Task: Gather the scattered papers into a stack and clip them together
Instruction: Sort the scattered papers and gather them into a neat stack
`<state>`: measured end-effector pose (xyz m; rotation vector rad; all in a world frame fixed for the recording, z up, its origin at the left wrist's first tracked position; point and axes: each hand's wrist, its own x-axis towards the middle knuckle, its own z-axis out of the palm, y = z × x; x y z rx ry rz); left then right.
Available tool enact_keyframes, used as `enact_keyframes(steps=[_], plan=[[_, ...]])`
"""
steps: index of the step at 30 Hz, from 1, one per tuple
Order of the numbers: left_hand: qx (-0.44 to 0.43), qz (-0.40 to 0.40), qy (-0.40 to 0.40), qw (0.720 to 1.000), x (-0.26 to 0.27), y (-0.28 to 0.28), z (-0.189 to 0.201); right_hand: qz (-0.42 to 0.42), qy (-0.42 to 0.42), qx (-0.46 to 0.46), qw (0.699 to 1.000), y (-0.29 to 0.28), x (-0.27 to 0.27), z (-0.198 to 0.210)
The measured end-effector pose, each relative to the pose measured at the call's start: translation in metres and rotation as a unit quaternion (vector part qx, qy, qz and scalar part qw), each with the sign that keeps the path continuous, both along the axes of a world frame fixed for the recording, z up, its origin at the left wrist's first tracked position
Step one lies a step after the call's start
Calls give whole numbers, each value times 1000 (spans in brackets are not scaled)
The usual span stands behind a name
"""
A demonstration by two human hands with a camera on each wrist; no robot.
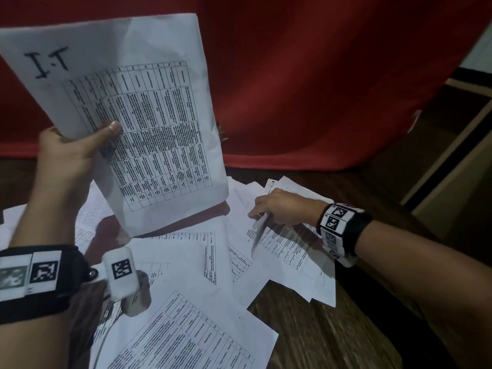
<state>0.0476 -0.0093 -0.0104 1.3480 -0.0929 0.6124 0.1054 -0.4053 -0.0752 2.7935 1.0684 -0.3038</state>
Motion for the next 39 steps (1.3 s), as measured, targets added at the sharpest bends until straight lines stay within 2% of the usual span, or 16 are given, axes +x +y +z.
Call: enact_keyframes(steps=[7,11,15,19,24,27,31,33,36,39], plan=[[-3,14,-22,1000,-1,-3,1,34,-79,-8,996,-14,-6,-8],[-5,1,-6,1000,3,-2,-2,57,-106,-11,993,-18,-3,5],[-5,6,-7,1000,2,-3,-4,18,-136,33,990,-19,0,68],[-27,47,13,998,1,-4,-3,-62,-190,139,970,-31,-8,138],[-44,70,6,997,3,-20,-3,-149,-152,284,935,-49,-33,199],[-19,53,15,998,10,-36,-4,-166,-101,421,886,-54,-47,218],[34,11,43,998,25,-63,8,-139,-5,603,786,-46,-63,223],[62,-13,64,996,28,-80,13,-138,31,672,727,-38,-62,209],[74,-54,86,992,25,-100,14,-199,83,741,636,-19,-57,170],[31,-99,95,990,13,-115,9,-275,100,775,560,-1,-51,119]])
